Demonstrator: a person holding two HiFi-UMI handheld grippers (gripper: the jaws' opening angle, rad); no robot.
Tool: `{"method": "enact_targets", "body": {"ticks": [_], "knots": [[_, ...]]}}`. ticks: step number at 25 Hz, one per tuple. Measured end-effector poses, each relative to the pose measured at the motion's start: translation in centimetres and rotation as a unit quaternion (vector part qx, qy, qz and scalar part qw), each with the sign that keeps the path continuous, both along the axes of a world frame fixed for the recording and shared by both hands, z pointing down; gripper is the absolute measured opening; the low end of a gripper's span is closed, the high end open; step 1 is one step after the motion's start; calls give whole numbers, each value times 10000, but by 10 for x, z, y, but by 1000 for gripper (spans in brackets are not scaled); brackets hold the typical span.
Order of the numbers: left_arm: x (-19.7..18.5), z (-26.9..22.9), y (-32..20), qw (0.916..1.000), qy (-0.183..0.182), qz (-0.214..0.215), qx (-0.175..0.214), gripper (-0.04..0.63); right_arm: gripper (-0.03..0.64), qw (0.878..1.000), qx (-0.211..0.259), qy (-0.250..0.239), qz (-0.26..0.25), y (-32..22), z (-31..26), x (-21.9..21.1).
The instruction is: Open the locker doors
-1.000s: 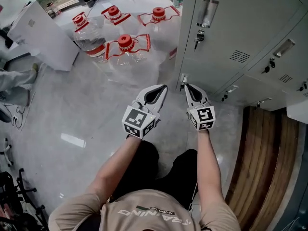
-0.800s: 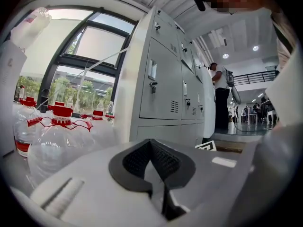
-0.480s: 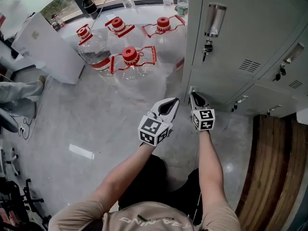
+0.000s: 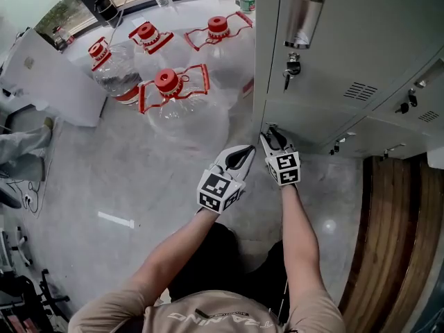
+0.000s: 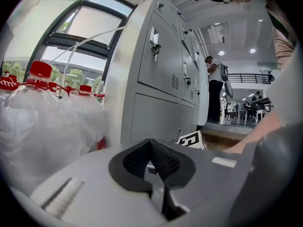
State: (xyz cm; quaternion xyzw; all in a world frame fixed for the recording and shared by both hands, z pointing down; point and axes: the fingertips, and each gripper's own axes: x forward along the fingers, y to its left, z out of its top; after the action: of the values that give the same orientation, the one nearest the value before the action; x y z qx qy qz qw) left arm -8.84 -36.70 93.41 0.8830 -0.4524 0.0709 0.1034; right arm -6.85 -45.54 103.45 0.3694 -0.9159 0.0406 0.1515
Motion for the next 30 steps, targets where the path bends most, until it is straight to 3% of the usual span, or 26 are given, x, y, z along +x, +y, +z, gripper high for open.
{"method": "enact_targets", "body": {"ticks": [7, 13, 20, 30], "knots": [[-26, 5, 2, 9997, -76, -211, -103, 6, 107, 9985, -188, -311, 398, -4, 1, -7], [-32, -4, 12, 9995, -84, -303, -54, 6, 107, 9992, -192, -165, 311, 27, 1, 1], [-22, -16, 25, 9995, -154, -268, 28, 6, 107, 9975, -254, -257, 606, 86, 3, 31], [11, -32, 39, 9997, -136, -72, 171, 6, 107, 9977, -262, 69, 617, 151, 3, 94]]}}
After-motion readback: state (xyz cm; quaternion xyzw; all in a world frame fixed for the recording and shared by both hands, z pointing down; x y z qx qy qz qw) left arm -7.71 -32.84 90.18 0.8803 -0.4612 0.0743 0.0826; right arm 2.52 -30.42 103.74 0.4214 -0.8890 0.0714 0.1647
